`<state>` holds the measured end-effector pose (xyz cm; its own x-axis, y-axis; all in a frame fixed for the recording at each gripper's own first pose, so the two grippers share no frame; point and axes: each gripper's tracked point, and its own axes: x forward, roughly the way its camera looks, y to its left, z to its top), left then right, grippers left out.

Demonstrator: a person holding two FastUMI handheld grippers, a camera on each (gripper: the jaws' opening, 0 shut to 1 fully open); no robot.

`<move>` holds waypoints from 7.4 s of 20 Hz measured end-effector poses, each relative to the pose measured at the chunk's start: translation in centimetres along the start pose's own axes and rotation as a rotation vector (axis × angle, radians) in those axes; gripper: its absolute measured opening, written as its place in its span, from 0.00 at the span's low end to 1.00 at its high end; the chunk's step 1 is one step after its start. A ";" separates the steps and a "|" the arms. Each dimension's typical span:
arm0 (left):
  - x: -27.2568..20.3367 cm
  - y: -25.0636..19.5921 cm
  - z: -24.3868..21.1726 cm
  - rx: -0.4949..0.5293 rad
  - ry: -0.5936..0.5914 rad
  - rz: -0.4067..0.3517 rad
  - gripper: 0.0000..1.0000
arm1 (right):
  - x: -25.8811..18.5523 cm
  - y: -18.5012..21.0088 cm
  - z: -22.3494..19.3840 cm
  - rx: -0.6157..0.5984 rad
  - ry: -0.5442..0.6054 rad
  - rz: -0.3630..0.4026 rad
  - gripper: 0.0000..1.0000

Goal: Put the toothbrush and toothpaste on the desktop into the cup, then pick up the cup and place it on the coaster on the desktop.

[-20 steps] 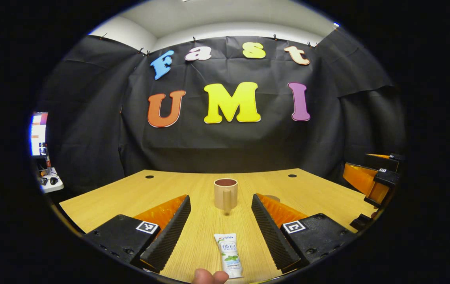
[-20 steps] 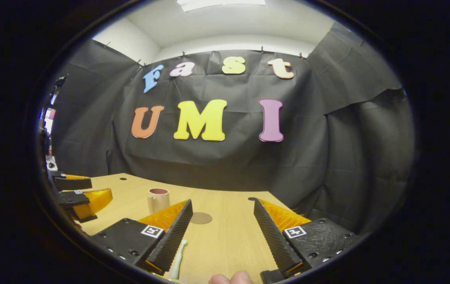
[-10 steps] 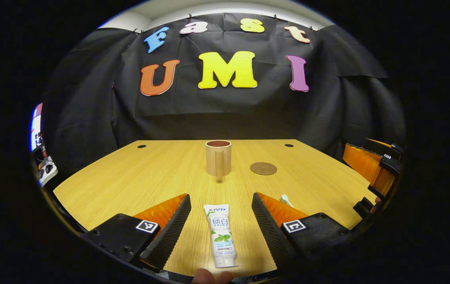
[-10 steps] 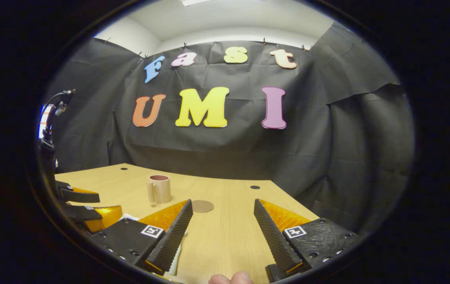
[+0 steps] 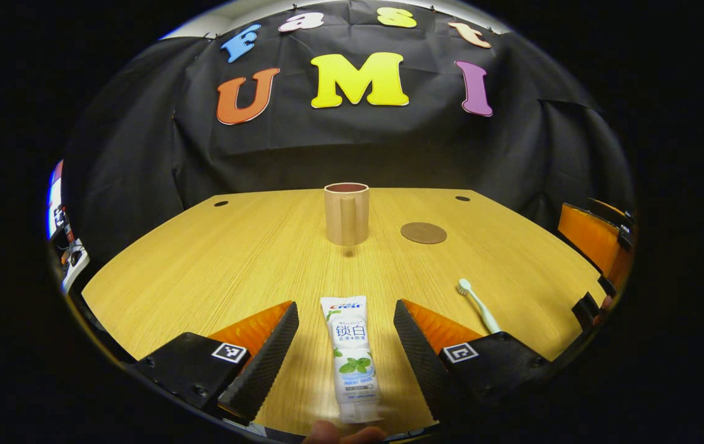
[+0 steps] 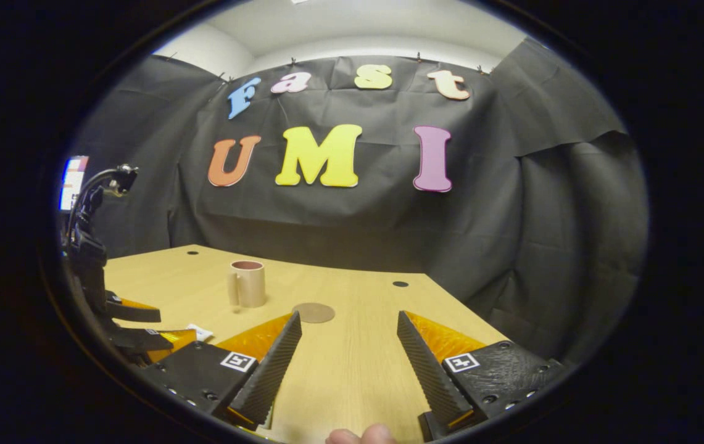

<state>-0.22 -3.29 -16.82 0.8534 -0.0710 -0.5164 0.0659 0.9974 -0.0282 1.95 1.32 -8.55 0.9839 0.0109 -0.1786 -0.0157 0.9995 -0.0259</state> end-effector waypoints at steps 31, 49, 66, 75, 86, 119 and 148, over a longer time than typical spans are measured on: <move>1.2 -0.1 -2.0 -0.051 0.160 -0.040 0.42 | 0.7 0.9 -1.9 0.032 0.066 0.010 0.97; -4.5 1.5 3.4 -0.058 -0.099 -0.035 0.36 | 2.0 8.7 -10.0 0.026 0.402 0.132 0.91; -5.6 3.0 10.0 -0.033 -0.290 -0.008 0.22 | 4.4 9.9 -12.1 0.103 0.537 0.102 0.05; -3.0 3.0 5.8 -0.093 -0.123 -0.039 0.77 | 3.8 10.0 -12.1 0.130 0.542 0.129 0.05; 0.3 0.7 2.3 -0.031 0.020 -0.155 0.98 | 4.1 9.6 -11.3 0.159 0.526 0.136 0.00; 4.5 2.5 -1.2 -0.026 0.190 -0.143 0.37 | 4.4 8.9 -10.8 0.209 0.525 0.148 0.00; 3.9 3.0 22.7 -0.099 -0.379 -0.160 0.27 | 3.5 7.5 -7.9 0.250 0.464 0.176 0.00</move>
<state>15.06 -0.83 0.46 0.9674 -0.2056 -0.1482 0.1790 0.9682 -0.1745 3.87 8.66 -17.19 0.7877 0.2212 -0.5749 -0.0743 0.9606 0.2678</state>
